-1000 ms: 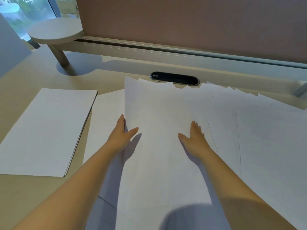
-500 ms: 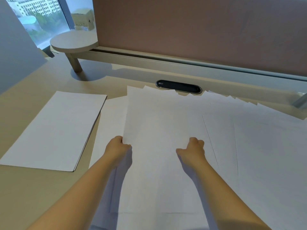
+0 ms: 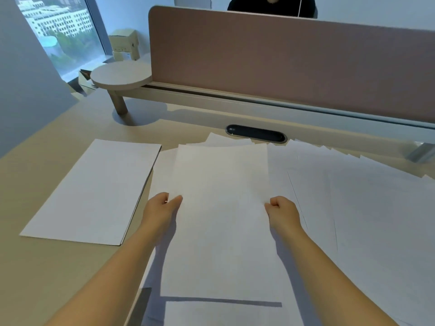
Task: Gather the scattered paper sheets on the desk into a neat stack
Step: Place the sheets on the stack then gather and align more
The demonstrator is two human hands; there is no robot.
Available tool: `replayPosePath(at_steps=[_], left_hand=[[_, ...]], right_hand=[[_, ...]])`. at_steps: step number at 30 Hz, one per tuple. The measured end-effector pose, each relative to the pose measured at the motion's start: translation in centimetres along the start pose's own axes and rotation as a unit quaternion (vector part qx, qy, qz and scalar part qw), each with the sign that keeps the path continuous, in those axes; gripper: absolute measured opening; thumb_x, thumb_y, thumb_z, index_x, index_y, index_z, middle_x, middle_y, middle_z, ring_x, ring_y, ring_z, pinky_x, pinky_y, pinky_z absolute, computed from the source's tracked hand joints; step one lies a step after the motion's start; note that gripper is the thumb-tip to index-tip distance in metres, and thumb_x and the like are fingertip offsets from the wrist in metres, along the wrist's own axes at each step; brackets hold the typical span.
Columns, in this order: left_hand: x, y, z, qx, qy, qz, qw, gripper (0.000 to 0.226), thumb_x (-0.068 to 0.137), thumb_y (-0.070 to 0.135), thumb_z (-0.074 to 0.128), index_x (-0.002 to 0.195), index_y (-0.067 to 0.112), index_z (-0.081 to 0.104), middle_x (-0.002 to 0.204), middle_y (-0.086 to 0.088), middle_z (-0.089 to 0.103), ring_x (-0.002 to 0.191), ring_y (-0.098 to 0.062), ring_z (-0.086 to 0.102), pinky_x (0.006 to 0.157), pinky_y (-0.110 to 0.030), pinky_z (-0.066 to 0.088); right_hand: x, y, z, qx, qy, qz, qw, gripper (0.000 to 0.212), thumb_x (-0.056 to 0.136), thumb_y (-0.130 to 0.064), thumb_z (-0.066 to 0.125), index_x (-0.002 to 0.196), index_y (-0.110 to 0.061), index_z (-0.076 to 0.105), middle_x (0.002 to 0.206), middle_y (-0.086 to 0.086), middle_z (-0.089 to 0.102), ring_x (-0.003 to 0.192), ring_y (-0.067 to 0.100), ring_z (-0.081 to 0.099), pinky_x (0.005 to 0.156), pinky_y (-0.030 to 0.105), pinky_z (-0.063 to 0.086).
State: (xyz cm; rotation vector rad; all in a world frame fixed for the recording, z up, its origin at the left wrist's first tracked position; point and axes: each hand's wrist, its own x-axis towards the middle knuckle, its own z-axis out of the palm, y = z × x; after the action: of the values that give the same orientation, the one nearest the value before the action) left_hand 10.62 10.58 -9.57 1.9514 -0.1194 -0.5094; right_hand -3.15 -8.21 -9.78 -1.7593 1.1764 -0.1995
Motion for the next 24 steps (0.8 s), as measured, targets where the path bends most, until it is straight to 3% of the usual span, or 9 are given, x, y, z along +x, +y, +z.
replayPosePath(at_steps=[5, 10, 12, 14, 16, 18, 21, 24], left_hand=[[0.9, 2.7, 2.2, -0.011, -0.125, -0.014, 0.992, 0.012, 0.09, 0.005, 0.054, 0.079, 0.006, 0.049, 0.074, -0.013, 0.044, 0.065, -0.022, 0.044, 0.056, -0.017, 0.036], [1.5, 3.8, 6.2, 0.082, -0.129, 0.011, 0.988, 0.025, 0.089, 0.009, 0.051, 0.068, 0.011, 0.038, 0.067, -0.01, 0.033, 0.065, -0.02, 0.033, 0.058, -0.028, 0.025], [2.0, 3.5, 7.5, 0.121, -0.113, 0.018, 0.986, 0.035, 0.09, 0.009, 0.049, 0.06, 0.011, 0.03, 0.06, -0.004, 0.031, 0.057, -0.019, 0.031, 0.056, -0.026, 0.024], [2.1, 3.2, 8.6, 0.172, -0.083, 0.026, 0.981, 0.03, 0.091, 0.013, 0.046, 0.062, 0.01, 0.039, 0.062, -0.003, 0.04, 0.063, -0.022, 0.042, 0.057, -0.027, 0.03], [2.1, 2.7, 9.5, 0.267, -0.049, 0.024, 0.962, 0.019, 0.091, 0.025, 0.048, 0.091, 0.009, 0.058, 0.091, -0.009, 0.058, 0.098, -0.031, 0.054, 0.078, -0.034, 0.042], [2.1, 1.6, 10.3, 0.353, -0.047, -0.009, 0.935, 0.048, 0.091, 0.042, 0.047, 0.129, 0.013, 0.046, 0.138, -0.013, 0.043, 0.134, -0.035, 0.03, 0.107, -0.045, 0.03], [1.3, 0.8, 11.3, 0.388, -0.063, -0.026, 0.919, 0.072, 0.092, 0.053, 0.037, 0.148, 0.017, 0.01, 0.158, -0.009, 0.002, 0.145, -0.035, -0.006, 0.117, -0.05, 0.003], [0.7, 1.5, 12.6, 0.386, -0.066, -0.017, 0.92, 0.075, 0.092, 0.054, 0.035, 0.149, 0.02, 0.0, 0.158, -0.007, -0.003, 0.146, -0.032, -0.008, 0.117, -0.049, 0.002]], right_hand=[[0.2, -0.1, -3.1, 0.005, 0.09, 0.03, 0.995, 0.039, 0.094, -0.003, 0.038, 0.058, -0.016, 0.03, 0.061, -0.001, 0.032, 0.054, 0.011, 0.029, 0.05, 0.021, 0.023], [-0.3, 1.4, -6.3, 0.021, 0.126, 0.056, 0.99, 0.03, 0.092, -0.003, 0.04, 0.065, -0.016, 0.04, 0.069, -0.001, 0.041, 0.063, 0.016, 0.04, 0.054, 0.021, 0.03], [-0.2, 2.0, -7.3, -0.001, 0.112, 0.073, 0.991, 0.015, 0.093, -0.009, 0.043, 0.102, -0.012, 0.055, 0.102, 0.003, 0.054, 0.096, 0.021, 0.052, 0.079, 0.025, 0.043], [0.7, 3.3, -8.1, -0.093, 0.099, 0.094, 0.986, 0.047, 0.095, -0.024, 0.044, 0.139, -0.01, 0.035, 0.144, 0.009, 0.037, 0.132, 0.027, 0.038, 0.107, 0.037, 0.033], [1.6, 4.8, -8.5, -0.207, 0.103, 0.137, 0.963, 0.066, 0.094, -0.041, 0.041, 0.148, -0.014, 0.015, 0.156, 0.012, 0.012, 0.143, 0.031, 0.015, 0.116, 0.044, 0.018], [2.2, 6.2, -8.6, -0.245, 0.095, 0.186, 0.947, 0.076, 0.093, -0.053, 0.035, 0.149, -0.017, -0.001, 0.157, 0.013, -0.006, 0.145, 0.032, -0.003, 0.117, 0.047, 0.003], [2.8, 7.2, -8.4, -0.214, 0.074, 0.195, 0.954, 0.081, 0.092, -0.056, 0.03, 0.148, -0.012, -0.011, 0.156, 0.017, -0.013, 0.145, 0.031, -0.011, 0.117, 0.044, -0.005], [3.3, 6.5, -8.0, -0.158, 0.059, 0.157, 0.973, 0.078, 0.093, -0.055, 0.027, 0.148, -0.01, -0.008, 0.157, 0.015, -0.008, 0.146, 0.028, -0.008, 0.118, 0.04, 0.001]])
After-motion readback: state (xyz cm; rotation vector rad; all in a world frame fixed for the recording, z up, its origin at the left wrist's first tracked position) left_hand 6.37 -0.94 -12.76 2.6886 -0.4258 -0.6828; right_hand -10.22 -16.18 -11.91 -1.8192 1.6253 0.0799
